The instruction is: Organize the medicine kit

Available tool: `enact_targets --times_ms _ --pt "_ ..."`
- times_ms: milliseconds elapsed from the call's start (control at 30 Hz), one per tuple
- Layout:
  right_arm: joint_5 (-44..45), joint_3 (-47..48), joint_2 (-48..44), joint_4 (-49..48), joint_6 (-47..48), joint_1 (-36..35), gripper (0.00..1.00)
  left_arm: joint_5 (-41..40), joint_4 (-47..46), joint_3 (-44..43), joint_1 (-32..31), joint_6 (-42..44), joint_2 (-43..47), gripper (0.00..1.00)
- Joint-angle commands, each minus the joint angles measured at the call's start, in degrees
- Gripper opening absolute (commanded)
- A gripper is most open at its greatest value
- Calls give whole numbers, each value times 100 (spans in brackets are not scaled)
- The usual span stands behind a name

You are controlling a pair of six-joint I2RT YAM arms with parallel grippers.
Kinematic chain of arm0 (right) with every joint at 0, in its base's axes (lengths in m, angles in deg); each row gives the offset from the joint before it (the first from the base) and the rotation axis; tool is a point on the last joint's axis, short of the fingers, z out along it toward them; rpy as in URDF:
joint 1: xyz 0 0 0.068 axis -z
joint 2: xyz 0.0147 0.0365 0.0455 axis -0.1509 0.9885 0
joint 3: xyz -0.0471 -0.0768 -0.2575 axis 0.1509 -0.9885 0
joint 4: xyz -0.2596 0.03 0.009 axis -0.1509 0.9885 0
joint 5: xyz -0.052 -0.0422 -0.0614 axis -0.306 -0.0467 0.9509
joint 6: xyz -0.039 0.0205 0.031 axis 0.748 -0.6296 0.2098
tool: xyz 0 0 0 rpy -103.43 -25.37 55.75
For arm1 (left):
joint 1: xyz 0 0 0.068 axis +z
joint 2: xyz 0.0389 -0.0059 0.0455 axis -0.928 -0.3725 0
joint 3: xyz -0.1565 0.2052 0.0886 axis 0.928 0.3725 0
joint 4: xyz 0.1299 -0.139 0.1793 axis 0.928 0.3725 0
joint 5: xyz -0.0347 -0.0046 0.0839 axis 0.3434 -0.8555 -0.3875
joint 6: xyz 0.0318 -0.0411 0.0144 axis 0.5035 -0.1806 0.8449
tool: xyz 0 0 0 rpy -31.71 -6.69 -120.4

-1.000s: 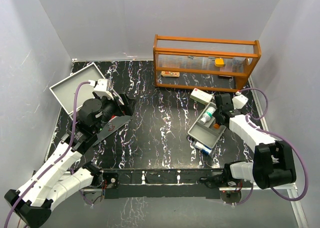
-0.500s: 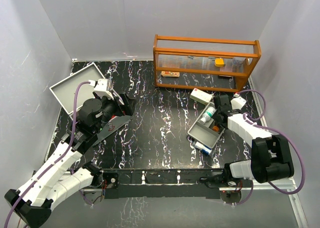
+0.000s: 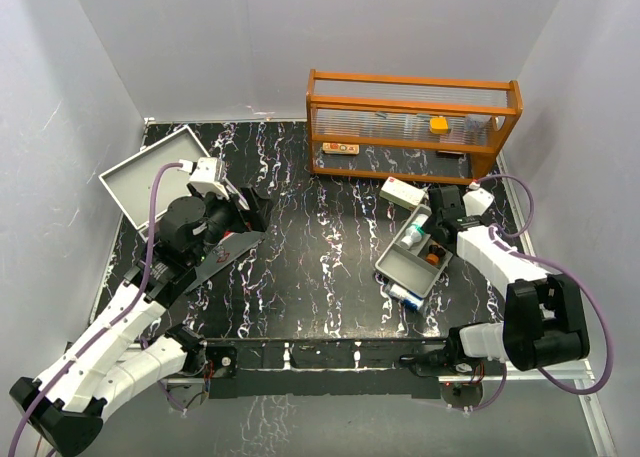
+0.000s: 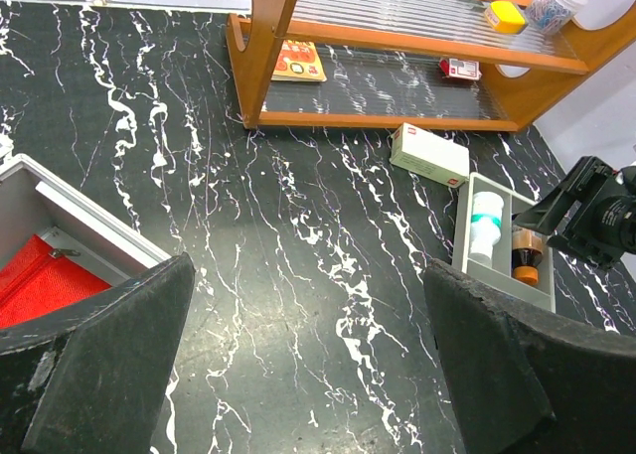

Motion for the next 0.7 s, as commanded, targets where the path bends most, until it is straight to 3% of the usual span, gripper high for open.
enact_targets --times_ms 0,267,667 --pt "207 350 -260 279 166 18 59 107 -141 -29 -24 57 -18 99" --pt "185 82 -411 655 -81 25 70 383 -113 -32 -24 71 -164 99" --pt "-1728 -476 -880 553 -625 27 69 1016 -186 -17 -24 104 -398 99"
